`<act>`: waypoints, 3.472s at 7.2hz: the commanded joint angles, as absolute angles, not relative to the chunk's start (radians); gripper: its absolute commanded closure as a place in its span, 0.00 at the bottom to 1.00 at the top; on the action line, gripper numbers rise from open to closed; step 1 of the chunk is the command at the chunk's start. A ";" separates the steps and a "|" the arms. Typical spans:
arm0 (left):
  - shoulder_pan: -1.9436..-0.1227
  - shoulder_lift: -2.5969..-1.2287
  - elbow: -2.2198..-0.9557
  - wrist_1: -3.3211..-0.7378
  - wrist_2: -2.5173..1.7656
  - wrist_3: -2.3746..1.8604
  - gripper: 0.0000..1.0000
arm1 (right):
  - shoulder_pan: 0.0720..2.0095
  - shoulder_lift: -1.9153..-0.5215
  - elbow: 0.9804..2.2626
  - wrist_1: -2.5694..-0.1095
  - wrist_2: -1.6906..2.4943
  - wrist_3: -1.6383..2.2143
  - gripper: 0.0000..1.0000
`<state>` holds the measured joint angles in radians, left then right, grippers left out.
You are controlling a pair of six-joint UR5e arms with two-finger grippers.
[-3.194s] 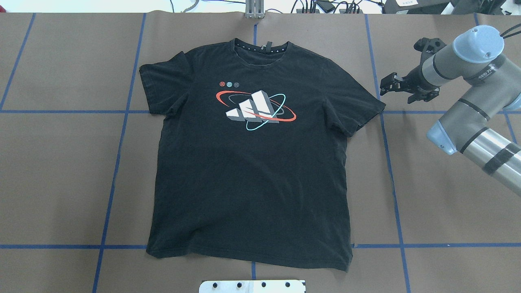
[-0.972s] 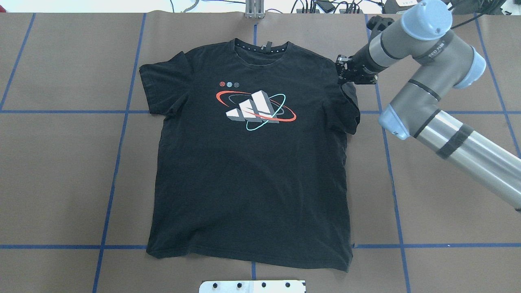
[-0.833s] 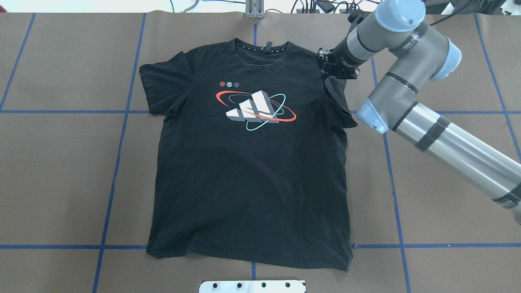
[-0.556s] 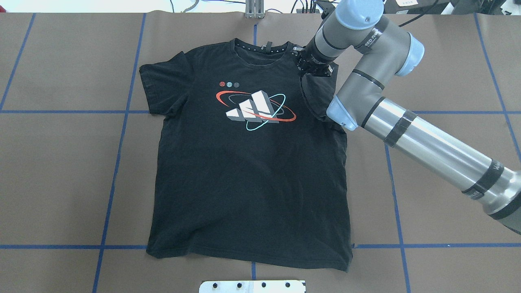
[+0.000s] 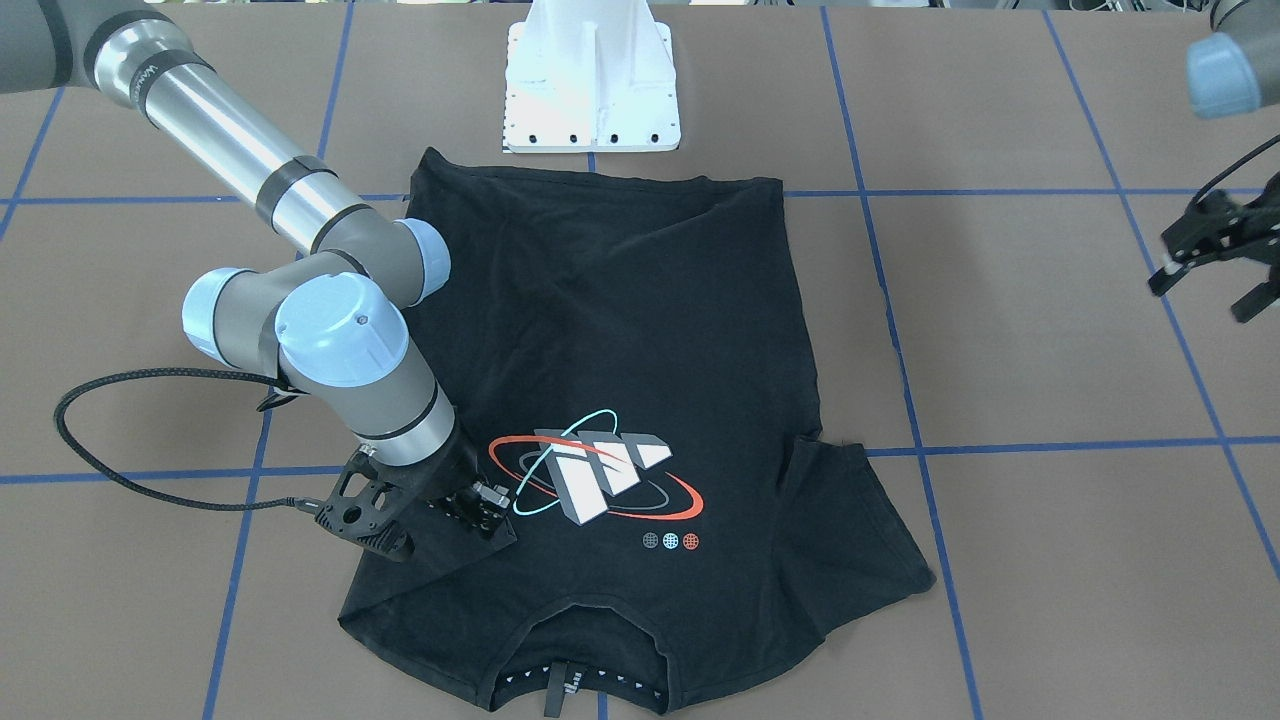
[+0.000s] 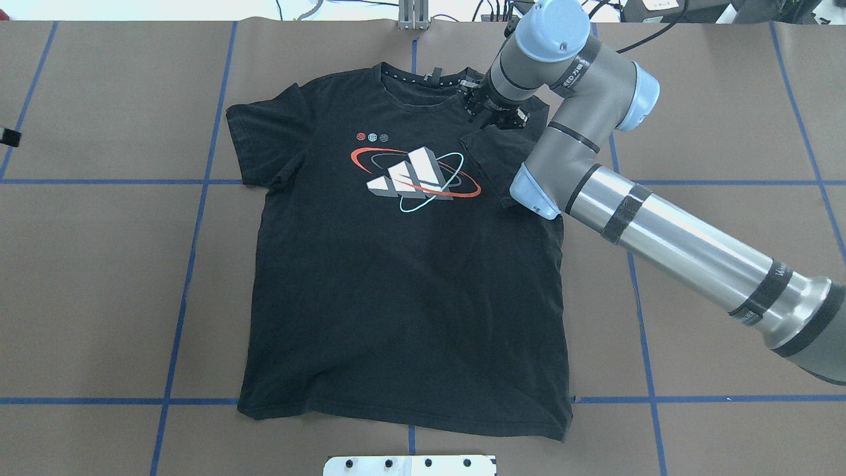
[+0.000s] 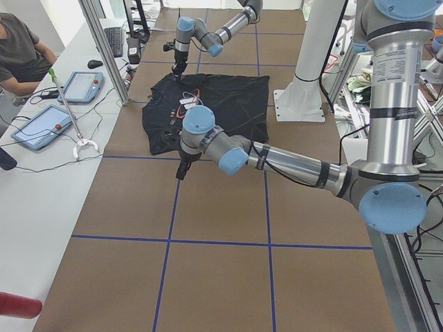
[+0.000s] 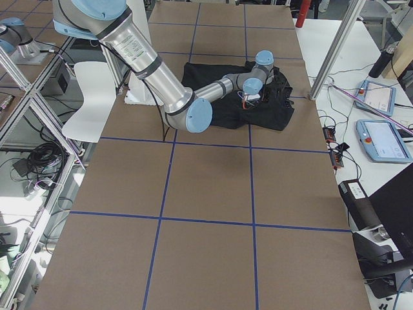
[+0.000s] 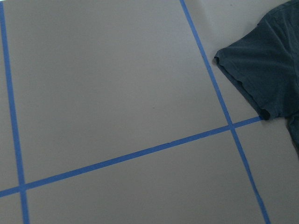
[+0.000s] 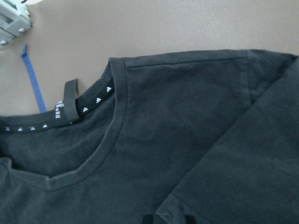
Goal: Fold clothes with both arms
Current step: 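Grasp the shoulder with the right gripper while the left gripper reaches the other shoulder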
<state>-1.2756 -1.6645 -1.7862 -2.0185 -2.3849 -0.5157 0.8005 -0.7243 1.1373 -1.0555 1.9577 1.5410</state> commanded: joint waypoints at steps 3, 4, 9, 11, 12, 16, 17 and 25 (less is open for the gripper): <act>-1.062 -1.972 -1.494 -2.122 -2.310 -0.709 0.01 | 0.801 -0.874 1.366 -1.063 1.965 1.548 0.00; -1.049 -2.017 -1.344 -2.260 -2.300 -0.707 0.01 | 0.805 -0.906 1.409 -1.065 1.965 1.548 0.00; -0.997 -2.217 -0.948 -2.468 -2.109 -0.699 0.21 | 0.802 -1.112 1.631 -1.063 1.954 1.549 0.00; -0.979 -2.252 -0.867 -2.537 -2.083 -0.701 0.31 | 0.801 -1.126 1.634 -1.062 1.951 1.549 0.00; -0.976 -2.256 -0.865 -2.539 -2.083 -0.704 0.33 | 0.801 -1.127 1.641 -1.063 1.953 1.549 0.00; -0.974 -2.289 -0.763 -2.620 -2.080 -0.707 0.47 | 0.799 -1.138 1.644 -1.062 1.945 1.549 0.00; -0.976 -2.295 -0.758 -2.623 -2.080 -0.709 0.49 | 0.799 -1.138 1.644 -1.062 1.945 1.549 0.00; -0.991 -2.186 -1.059 -2.611 -2.218 -0.905 1.00 | 0.799 -1.141 1.657 -1.063 1.948 1.549 0.00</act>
<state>-0.9908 -2.2482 -0.9175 -2.6142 -2.1515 -0.7885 0.7990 -1.1397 1.6521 -1.0630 1.9474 1.5493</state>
